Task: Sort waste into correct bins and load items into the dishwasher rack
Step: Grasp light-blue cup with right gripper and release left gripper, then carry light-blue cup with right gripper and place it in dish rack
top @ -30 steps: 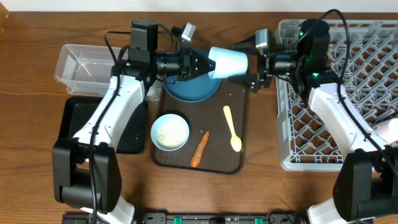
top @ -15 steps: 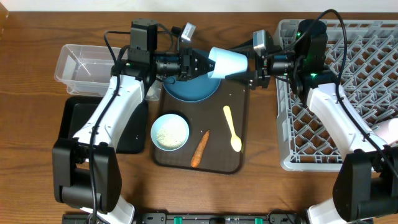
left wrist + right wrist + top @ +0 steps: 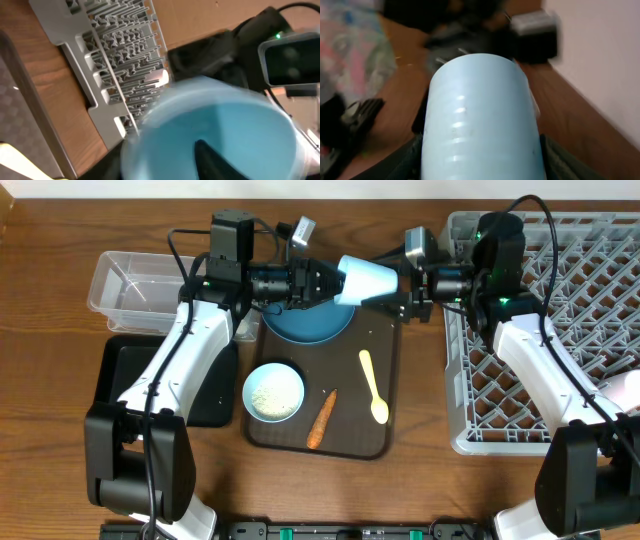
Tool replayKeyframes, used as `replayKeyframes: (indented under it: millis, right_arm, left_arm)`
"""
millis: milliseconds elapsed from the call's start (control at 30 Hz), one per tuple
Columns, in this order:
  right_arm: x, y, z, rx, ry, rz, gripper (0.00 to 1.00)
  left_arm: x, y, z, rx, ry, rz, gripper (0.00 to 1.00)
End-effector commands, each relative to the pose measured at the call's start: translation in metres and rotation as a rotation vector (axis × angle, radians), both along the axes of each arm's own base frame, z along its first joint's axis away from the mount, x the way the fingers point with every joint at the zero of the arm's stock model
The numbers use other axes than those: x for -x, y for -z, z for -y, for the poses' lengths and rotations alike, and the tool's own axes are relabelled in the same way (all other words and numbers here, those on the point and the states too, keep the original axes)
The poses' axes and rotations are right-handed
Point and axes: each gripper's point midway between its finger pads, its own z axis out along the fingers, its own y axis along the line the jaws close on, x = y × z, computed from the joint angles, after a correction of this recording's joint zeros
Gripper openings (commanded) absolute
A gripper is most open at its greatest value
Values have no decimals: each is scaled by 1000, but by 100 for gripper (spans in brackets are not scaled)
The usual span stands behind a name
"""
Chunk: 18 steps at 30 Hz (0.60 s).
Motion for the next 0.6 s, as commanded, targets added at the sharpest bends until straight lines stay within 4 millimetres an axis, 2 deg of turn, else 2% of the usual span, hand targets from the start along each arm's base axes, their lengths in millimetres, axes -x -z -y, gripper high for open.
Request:
replayKeyframes:
  millis: [0, 67, 133, 233, 300, 467, 567]
  right_arm:
    - [-36, 24, 10, 105, 261, -154, 38]
    - [-44, 37, 17, 154, 335, -192, 38]
    - [-49, 47, 24, 193, 393, -216, 36]
    - [-55, 56, 34, 232, 461, -243, 29]
    - [-60, 60, 47, 247, 518, -274, 23]
    - [-61, 54, 75, 255, 600, -328, 16]
    - [-63, 45, 103, 273, 705, -373, 14]
  left_arm:
    - [-6, 7, -1, -47, -25, 66, 47]
    - [-15, 25, -8, -135, -95, 50, 48]
    - [-23, 51, -21, -270, -184, 20, 48]
    - [-27, 87, -46, -475, -292, -33, 48]
    - [-24, 104, -61, -586, -325, -53, 48]
    - [-14, 120, -85, -739, -349, -77, 48]
    - [-10, 124, -103, -843, -383, -67, 48]
